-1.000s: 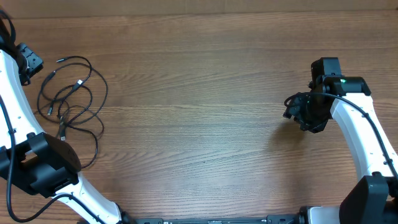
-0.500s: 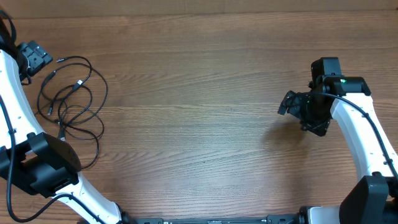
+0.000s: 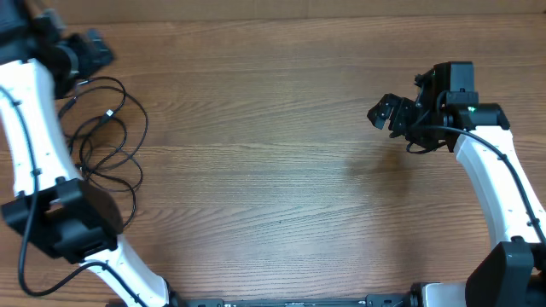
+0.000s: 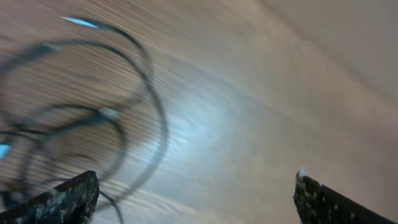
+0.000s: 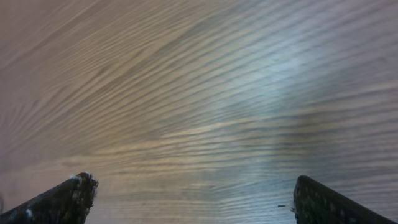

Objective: Untangle cables

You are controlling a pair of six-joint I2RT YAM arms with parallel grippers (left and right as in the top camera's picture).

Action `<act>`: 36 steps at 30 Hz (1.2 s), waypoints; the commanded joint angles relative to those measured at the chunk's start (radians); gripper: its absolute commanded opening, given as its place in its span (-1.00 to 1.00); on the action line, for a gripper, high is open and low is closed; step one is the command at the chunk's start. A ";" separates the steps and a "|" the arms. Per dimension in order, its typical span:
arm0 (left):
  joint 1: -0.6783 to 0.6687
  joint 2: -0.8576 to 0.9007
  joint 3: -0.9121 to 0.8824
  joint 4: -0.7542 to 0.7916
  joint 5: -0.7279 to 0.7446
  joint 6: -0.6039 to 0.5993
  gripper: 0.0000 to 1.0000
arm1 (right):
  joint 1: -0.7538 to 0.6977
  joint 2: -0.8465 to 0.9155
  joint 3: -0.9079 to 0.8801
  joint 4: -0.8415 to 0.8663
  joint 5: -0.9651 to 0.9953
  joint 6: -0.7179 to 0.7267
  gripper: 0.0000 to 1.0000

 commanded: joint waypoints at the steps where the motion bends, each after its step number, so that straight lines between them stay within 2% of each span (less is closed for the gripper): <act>1: -0.124 0.004 0.003 -0.104 -0.066 0.101 0.99 | 0.007 0.002 0.080 -0.099 -0.006 -0.150 1.00; 2: -0.149 0.004 0.003 -0.156 -0.117 0.102 1.00 | 0.007 0.002 0.092 -0.153 0.038 -0.154 1.00; 6: -0.216 0.004 0.003 -0.333 -0.212 0.062 0.79 | -0.006 -0.001 0.100 -0.292 0.134 -0.143 1.00; 12: -0.249 0.004 0.003 -0.517 -0.235 0.053 0.73 | -0.012 -0.032 0.099 -0.394 0.134 -0.143 1.00; 20: -0.261 -0.124 -0.088 -0.516 -0.226 0.056 0.70 | -0.012 -0.232 0.039 -0.402 0.175 -0.148 1.00; 22: -0.261 -0.224 -0.153 -0.493 -0.241 0.057 0.61 | -0.012 -0.349 -0.021 -0.360 0.175 -0.148 1.00; 27: -0.261 -0.458 -0.326 -0.349 -0.254 0.077 0.61 | -0.012 -0.563 -0.134 -0.282 0.174 -0.146 1.00; 31: -0.261 -0.717 -0.542 -0.175 -0.253 0.109 0.59 | -0.011 -0.729 -0.191 -0.267 0.174 -0.142 1.00; 36: -0.261 -1.065 -0.829 0.025 -0.254 0.130 0.51 | -0.011 -0.851 -0.193 -0.279 0.174 -0.143 1.00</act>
